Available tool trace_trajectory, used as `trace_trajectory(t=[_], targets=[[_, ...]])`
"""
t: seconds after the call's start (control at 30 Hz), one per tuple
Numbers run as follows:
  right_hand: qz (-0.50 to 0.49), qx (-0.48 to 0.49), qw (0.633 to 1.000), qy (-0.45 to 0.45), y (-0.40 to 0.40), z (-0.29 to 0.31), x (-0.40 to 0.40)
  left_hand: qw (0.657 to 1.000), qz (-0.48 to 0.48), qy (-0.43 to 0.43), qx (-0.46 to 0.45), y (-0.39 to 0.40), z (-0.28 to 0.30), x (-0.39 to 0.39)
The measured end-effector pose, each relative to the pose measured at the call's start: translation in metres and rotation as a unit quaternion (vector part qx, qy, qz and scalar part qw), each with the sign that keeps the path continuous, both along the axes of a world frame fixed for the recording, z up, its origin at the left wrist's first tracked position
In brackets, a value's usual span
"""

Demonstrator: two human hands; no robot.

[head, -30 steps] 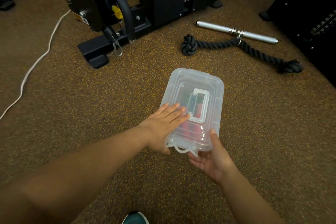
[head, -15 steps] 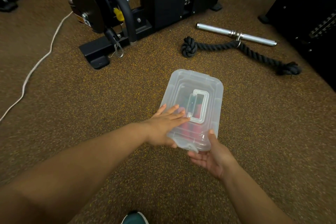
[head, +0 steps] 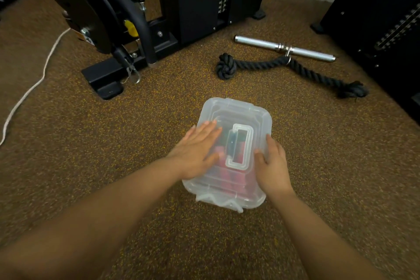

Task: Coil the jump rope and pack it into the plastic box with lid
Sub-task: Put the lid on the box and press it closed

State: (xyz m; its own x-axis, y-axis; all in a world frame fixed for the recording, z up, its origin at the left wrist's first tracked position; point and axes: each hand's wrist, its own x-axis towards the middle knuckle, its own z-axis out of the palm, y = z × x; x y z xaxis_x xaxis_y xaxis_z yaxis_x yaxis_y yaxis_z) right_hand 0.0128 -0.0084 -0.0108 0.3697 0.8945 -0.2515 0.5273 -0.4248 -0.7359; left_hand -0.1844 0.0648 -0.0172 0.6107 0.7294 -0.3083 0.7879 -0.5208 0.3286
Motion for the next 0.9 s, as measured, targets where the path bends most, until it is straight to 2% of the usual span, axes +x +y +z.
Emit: trace_trajectory(t=[0.13, 0.27, 0.4, 0.53, 0.7, 0.77, 0.9], targets=[[-0.023, -0.004, 1.0, 0.008, 0.047, -0.004, 0.014, 0.998, 0.055, -0.028, -0.011, 0.058, -0.003, 0.023], [-0.116, -0.019, 0.988, 0.096, 0.079, -0.012, 0.024, 0.982, 0.151, -0.091, -0.065, 0.101, 0.002, 0.054], [-0.181, -0.017, 0.967, 0.178, 0.078, -0.027, 0.021, 0.966, 0.219, -0.024, -0.135, 0.139, 0.004, 0.071], [-0.188, 0.0, 0.964, 0.188, 0.078, -0.035, 0.023, 0.929, 0.294, -0.024, -0.223, 0.155, 0.01, 0.075], [-0.177, 0.025, 0.965, 0.19, 0.078, -0.041, 0.024, 0.891, 0.292, -0.085, -0.335, 0.161, 0.003, 0.075], [-0.179, 0.028, 0.964, 0.193, 0.079, -0.042, 0.025, 0.876, 0.313, -0.151, -0.334, 0.161, -0.004, 0.075], [-0.168, 0.031, 0.969, 0.179, 0.081, -0.04, 0.025, 0.887, 0.297, -0.245, -0.253, 0.152, -0.006, 0.076]])
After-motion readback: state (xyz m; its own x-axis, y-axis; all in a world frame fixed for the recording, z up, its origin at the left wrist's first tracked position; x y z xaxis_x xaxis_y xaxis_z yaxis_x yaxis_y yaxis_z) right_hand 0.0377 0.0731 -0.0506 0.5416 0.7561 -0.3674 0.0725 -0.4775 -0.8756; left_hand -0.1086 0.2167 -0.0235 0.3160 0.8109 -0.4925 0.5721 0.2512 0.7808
